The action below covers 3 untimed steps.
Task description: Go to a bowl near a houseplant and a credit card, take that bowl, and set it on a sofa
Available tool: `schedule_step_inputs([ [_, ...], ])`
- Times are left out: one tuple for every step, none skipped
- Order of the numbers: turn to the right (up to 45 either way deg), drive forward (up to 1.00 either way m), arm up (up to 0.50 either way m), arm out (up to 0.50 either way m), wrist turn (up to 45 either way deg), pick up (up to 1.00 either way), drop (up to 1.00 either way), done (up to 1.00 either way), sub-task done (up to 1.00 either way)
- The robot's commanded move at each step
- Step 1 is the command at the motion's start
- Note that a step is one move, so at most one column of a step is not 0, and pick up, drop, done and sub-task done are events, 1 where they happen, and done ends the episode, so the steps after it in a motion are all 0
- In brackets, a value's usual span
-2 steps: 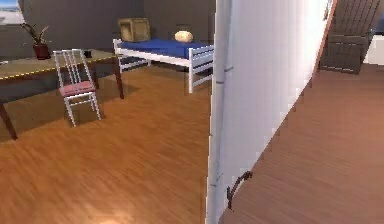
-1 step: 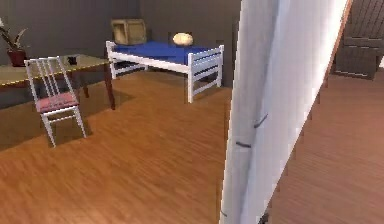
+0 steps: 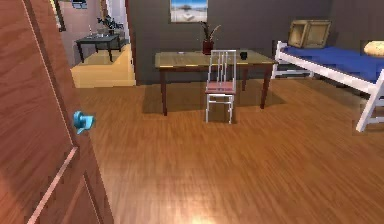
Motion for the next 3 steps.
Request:
schedule_step_inputs([
  [-6.0, 0.00, 0.00, 0.00, 0.0, 0.00, 0.00, 0.00, 0.00],
  [0.0, 0.45, 0.00, 0.00, 0.0, 0.00, 0.00, 0.00, 0.00],
  [-12.0, 0.00, 0.00, 0.00, 0.0, 0.00, 0.00, 0.00, 0.00],
])
